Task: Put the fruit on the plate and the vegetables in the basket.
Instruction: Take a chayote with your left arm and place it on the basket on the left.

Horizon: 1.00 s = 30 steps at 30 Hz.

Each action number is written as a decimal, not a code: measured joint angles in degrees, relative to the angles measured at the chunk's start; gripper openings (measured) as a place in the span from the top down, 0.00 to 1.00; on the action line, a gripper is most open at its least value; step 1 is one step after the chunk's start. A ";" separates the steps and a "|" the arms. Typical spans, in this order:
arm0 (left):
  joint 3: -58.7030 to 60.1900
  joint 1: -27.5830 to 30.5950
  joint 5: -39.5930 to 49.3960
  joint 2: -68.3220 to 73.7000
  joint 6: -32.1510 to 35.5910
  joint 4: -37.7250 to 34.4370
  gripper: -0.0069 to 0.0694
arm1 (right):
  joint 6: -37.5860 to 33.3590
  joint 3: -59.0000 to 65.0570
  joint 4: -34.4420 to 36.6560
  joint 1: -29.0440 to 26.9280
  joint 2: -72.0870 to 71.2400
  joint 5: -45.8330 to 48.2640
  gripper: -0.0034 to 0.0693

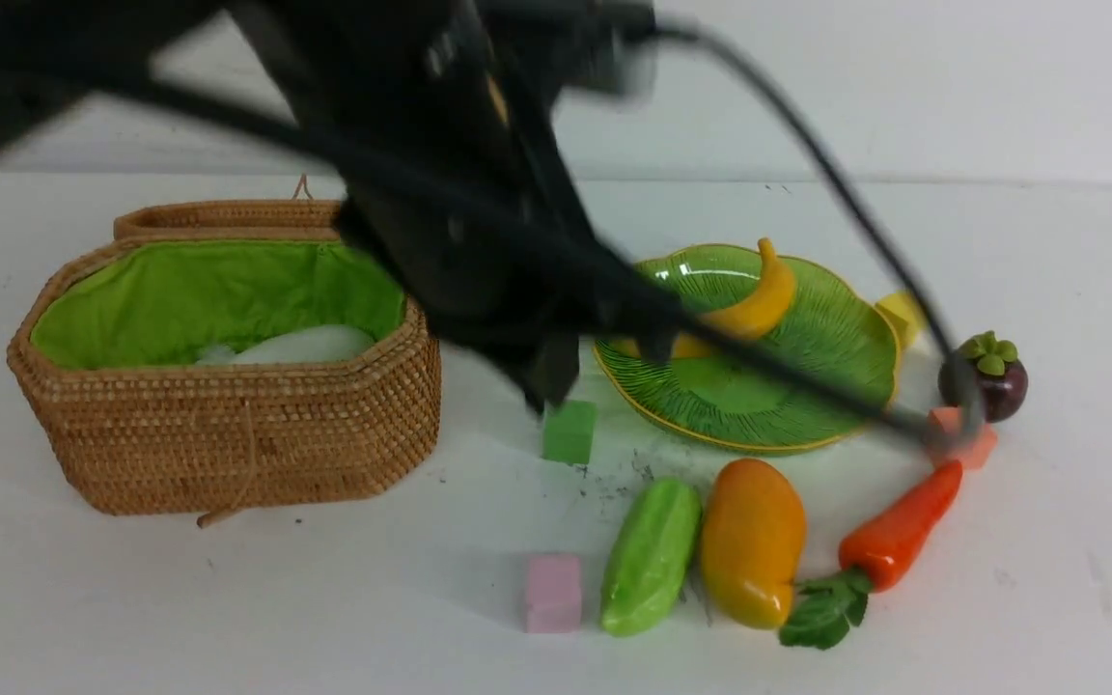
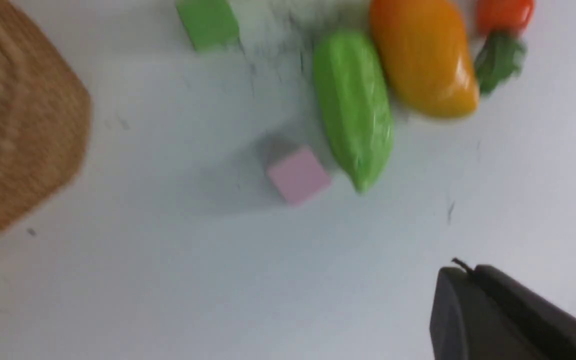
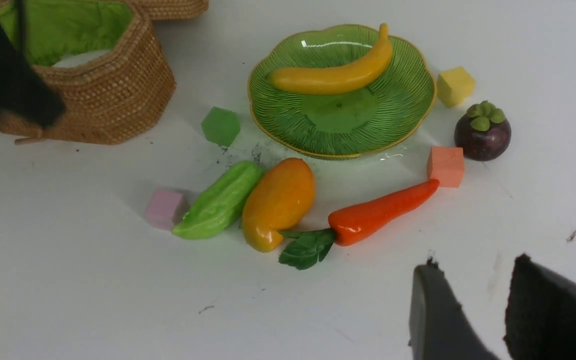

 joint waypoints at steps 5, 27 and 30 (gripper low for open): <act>8.14 -3.09 -10.44 4.56 1.09 0.29 0.85 | 0.00 0.00 0.84 0.00 0.00 0.00 0.64; 8.66 -3.03 -36.50 24.91 1.96 17.09 0.21 | -1.48 0.00 5.46 0.00 0.00 0.00 0.63; 8.47 -3.03 -36.78 25.21 1.85 17.83 0.30 | -1.48 0.00 5.46 0.00 0.00 0.00 0.63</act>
